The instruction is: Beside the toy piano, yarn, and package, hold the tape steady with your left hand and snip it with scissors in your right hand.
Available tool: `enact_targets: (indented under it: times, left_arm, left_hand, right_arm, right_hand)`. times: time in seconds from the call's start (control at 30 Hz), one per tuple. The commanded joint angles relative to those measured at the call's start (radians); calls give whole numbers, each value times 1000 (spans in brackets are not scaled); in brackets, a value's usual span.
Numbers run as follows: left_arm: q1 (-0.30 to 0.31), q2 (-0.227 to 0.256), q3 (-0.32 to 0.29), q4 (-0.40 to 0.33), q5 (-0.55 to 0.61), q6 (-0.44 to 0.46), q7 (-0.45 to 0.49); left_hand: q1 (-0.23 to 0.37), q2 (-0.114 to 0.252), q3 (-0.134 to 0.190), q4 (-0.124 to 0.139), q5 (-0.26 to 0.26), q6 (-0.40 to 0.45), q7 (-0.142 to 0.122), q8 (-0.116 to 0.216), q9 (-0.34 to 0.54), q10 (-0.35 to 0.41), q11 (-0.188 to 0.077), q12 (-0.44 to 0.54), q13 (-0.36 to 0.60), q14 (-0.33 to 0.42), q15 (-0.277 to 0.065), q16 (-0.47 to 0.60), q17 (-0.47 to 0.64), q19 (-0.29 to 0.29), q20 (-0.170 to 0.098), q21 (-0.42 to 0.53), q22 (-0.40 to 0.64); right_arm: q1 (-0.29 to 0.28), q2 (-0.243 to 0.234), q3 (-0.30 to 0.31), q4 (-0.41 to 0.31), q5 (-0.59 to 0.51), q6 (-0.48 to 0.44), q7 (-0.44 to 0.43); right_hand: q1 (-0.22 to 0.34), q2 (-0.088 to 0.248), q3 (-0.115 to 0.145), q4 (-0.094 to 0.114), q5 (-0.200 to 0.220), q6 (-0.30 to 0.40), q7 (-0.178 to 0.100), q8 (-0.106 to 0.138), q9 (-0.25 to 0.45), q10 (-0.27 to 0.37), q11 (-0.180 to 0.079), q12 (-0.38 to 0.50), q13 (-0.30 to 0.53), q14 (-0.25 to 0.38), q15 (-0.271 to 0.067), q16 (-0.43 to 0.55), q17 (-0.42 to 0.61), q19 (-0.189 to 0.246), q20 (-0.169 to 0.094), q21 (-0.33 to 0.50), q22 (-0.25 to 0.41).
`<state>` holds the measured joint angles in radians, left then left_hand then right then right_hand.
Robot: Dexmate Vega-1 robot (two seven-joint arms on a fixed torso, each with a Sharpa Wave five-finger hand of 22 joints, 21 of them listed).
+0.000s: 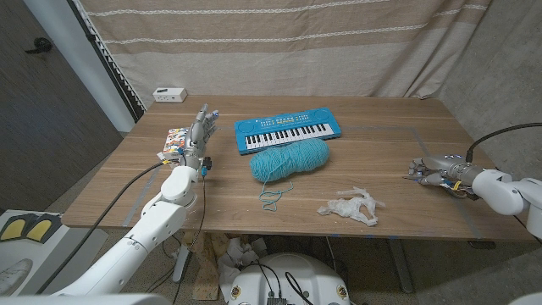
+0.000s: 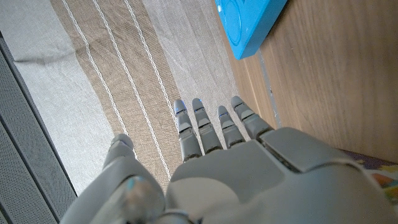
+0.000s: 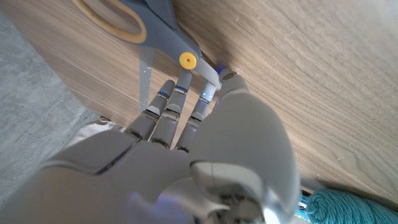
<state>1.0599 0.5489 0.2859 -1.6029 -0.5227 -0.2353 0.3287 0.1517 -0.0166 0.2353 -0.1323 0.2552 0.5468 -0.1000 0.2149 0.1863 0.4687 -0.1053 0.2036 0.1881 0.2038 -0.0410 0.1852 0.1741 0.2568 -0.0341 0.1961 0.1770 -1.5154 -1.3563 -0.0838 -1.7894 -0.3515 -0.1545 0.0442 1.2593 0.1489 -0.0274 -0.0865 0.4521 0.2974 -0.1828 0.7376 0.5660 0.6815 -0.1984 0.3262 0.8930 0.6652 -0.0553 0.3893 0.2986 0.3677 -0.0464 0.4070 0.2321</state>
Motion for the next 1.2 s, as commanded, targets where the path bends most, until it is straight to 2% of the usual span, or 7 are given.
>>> enact_targets:
  times: [0.03,0.17,0.4,0.57,0.87,1.03,1.2]
  left_arm:
    - [-6,-1,5,0,4,3,-4]
    - [-11,-2,6,5,4,1,-6]
    - [-10,-6,6,7,2,-1,-5]
    - [-8,-8,7,9,2,-3,-3]
    - [-2,-8,7,3,4,-5,0]
    - [2,-7,6,-3,3,-5,2]
    - [2,-9,6,-4,2,-7,0]
  left_hand:
    - [-7,-3,1,7,5,14,-1,4,2,16,3,6,5,5,-51,3,3,-4,2,3,3]
    - [-8,-3,0,8,6,17,-2,5,2,17,-1,6,5,5,-51,3,3,-4,2,3,3]
    - [-10,-3,0,8,6,25,-1,6,2,15,1,5,5,5,-51,3,3,-4,2,3,3]
    - [-12,-3,-1,8,6,29,-2,6,2,18,-2,6,5,6,-51,3,3,-3,1,3,3]
    - [-14,-3,-2,9,7,35,-1,6,2,20,-1,6,5,7,-53,3,3,-3,1,3,3]
    - [-16,-3,-2,10,7,39,-2,6,2,22,-5,6,5,9,-53,4,4,-3,1,3,3]
    - [-18,-3,-3,11,7,43,-2,6,2,22,-2,6,5,11,-55,5,4,-2,1,3,3]
  right_arm:
    - [46,-61,-92,-1,60,-28,-30]
    - [70,-77,-128,-3,73,-36,-34]
    - [124,-94,-189,0,92,-29,-39]
    - [144,-112,-211,4,128,-18,-56]
    - [160,-151,-239,-2,194,-18,-100]
    - [157,-183,-248,-17,236,-24,-140]
    - [84,-197,-171,-21,267,-21,-163]
  right_hand:
    - [6,8,-1,-6,9,-10,-3,-13,-13,-11,0,-3,-634,63,-186,28,15,9,-81,11,0]
    - [33,14,9,-19,14,-13,-4,-25,-29,-11,-2,2,-620,131,-187,67,40,12,-87,20,-1]
    - [116,12,34,-48,12,5,-3,-49,-67,103,-3,87,-545,238,-189,138,129,26,-117,61,8]
    - [133,-2,16,-34,-1,48,-8,-85,-94,151,-1,217,-406,296,-186,219,277,21,-134,119,34]
    - [136,11,9,-22,-12,111,-5,-96,-108,142,7,287,-316,300,-184,273,384,6,-147,155,45]
    - [138,23,13,-10,-54,280,-22,-93,-153,124,4,310,-300,269,-184,280,440,4,-151,190,34]
    - [142,26,22,2,-116,450,-18,-165,-274,162,-2,357,-304,285,-183,279,461,-7,-150,241,-1]
